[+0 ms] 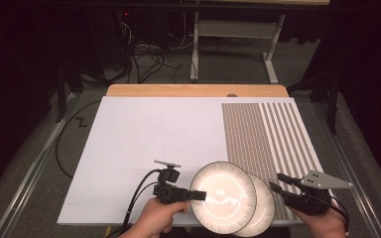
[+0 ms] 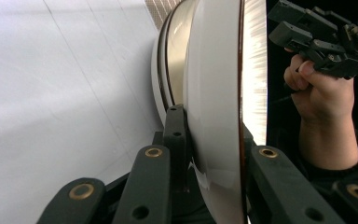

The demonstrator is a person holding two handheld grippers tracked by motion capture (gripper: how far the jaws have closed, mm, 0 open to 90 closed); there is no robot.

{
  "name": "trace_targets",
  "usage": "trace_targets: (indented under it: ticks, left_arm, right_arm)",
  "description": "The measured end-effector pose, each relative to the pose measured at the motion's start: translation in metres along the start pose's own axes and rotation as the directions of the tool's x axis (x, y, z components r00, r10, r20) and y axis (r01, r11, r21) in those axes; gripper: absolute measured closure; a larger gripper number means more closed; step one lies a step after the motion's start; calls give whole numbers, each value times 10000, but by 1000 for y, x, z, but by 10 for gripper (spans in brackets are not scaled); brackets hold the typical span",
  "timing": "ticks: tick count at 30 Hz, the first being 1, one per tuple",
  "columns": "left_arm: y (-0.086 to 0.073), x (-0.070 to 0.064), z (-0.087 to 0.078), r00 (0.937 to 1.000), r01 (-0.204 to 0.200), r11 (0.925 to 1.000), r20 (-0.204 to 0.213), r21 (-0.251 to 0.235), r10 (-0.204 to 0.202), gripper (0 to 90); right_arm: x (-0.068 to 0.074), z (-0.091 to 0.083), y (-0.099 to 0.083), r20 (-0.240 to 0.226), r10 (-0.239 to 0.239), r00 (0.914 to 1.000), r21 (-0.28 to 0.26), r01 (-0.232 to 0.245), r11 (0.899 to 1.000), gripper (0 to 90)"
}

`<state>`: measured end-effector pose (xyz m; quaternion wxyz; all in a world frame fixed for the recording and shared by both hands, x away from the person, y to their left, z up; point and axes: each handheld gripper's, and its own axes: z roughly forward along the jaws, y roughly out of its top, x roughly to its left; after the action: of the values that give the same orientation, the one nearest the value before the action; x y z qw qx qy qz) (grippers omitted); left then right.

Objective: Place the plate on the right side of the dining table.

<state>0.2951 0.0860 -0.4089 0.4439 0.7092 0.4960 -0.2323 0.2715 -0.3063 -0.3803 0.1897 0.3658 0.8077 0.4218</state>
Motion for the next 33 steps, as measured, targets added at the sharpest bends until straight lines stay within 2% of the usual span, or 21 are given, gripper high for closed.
trace_targets:
  ticks: [3, 7, 11, 17, 20, 23, 25, 26, 27, 28, 30, 31, 33]
  left_arm:
    - [2, 1, -3, 9999, -151, 9996, -48, -258, 150, 768]
    - [6, 1, -9, 9981, -604, 9966, -183, -558, 595, 775]
    - [10, -1, -16, 9932, -1121, 9887, -427, -998, 1083, 782]
    - [15, -1, -21, 9825, -1826, 9720, -638, -1479, 1749, 788]
    - [17, -1, -23, 9742, -2228, 9610, -748, -1636, 2131, 788]
    - [19, -1, -25, 9621, -2702, 9449, -903, -1847, 2575, 788]
    - [21, -2, -26, 9526, -3011, 9328, -1072, -1979, 2847, 788]
    - [21, -3, -27, 9463, -3203, 9237, -1172, -2100, 3015, 788]
    - [22, -3, -27, 9434, -3285, 9191, -1222, -2174, 3083, 788]
    - [22, -4, -28, 9376, -3443, 9107, -1338, -2282, 3209, 788]
    - [22, -4, -28, 9327, -3578, 9009, -1415, -2456, 3318, 789]
    - [22, -3, -28, 9282, -3693, 8943, -1468, -2527, 3418, 789]
    - [22, -3, -28, 9236, -3813, 8863, -1497, -2627, 3529, 788]
  right_arm:
    - [-3, -1, -1, 75, 189, 9998, -163, -188, 9997, 537]
    - [-5, -3, -2, 276, 359, 9990, -325, -350, 9989, 491]
    - [-8, -6, -3, 501, 479, 9976, -529, -453, 9976, 447]
    - [-10, -10, -4, 853, 541, 9949, -814, -471, 9956, 370]
    - [-13, -13, -5, 918, 647, 9937, -937, -561, 9940, 336]
    - [-15, -16, -5, 982, 780, 9921, -1130, -667, 9913, 310]
    - [-17, -17, -6, 1029, 890, 9907, -1261, -757, 9891, 290]
    - [-18, -18, -6, 1052, 921, 9902, -1328, -778, 9881, 278]
    - [-19, -20, -6, 1086, 988, 9892, -1413, -830, 9865, 265]
    - [-19, -20, -6, 1116, 991, 9888, -1451, -825, 9860, 255]
    - [-20, -22, -6, 1135, 1006, 9884, -1567, -822, 9842, 233]
    - [-20, -23, -6, 1131, 1057, 9879, -1604, -868, 9832, 221]
    - [-20, -25, -7, 1158, 1053, 9877, -1786, -836, 9804, 201]
